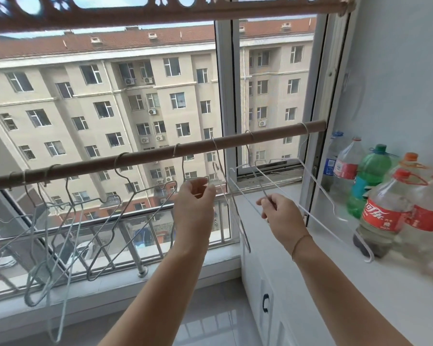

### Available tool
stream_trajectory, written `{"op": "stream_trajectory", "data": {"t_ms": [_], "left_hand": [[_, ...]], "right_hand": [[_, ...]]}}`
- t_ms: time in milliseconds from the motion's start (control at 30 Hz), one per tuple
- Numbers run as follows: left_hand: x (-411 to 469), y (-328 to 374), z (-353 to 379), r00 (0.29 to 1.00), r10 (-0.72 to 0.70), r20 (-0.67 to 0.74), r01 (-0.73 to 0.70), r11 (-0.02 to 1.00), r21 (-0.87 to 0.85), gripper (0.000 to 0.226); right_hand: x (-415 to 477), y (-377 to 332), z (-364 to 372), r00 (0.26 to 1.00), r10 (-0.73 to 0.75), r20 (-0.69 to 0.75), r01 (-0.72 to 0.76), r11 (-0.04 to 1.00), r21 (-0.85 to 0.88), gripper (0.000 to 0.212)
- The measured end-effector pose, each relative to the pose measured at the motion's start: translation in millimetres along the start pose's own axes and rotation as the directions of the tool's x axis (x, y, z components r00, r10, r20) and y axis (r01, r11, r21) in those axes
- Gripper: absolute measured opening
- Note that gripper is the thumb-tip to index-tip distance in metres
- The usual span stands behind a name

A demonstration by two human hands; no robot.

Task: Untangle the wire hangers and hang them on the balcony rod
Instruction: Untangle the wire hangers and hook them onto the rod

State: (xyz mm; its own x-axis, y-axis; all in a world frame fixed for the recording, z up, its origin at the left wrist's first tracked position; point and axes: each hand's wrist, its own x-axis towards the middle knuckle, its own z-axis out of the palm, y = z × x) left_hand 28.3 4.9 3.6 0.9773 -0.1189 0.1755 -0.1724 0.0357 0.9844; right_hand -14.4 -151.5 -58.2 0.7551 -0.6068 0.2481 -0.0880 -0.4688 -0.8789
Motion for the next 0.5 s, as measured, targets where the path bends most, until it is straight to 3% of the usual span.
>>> {"op": "stream_trajectory", "data": {"t_ms": [167, 333, 500], "left_hand": [[-6.1, 13.2, 9.7, 0.991, 0.119, 0.063, -0.119, 0.993, -0.004, 0.011], [-6.6, 15.1, 21.9, 0.986, 0.116, 0.121, -0.121, 0.992, 0.038, 0.005], [-8.4, 3.5, 32.0, 0.983, 0.030, 0.181, -0.042, 0.997, 0.058, 0.006]], "right_hand": [[13.5, -16.5, -0.5, 0.997, -0.067, -0.041, 0.070, 0.996, 0.063, 0.023], [32.0, -22.8, 3.9, 0.997, -0.061, -0.053, 0.062, 0.998, 0.025, 0.025], [22.3, -2.9, 10.3, 0.999, 0.035, 0.024, -0.034, 0.999, -0.027, 0.025]]}}
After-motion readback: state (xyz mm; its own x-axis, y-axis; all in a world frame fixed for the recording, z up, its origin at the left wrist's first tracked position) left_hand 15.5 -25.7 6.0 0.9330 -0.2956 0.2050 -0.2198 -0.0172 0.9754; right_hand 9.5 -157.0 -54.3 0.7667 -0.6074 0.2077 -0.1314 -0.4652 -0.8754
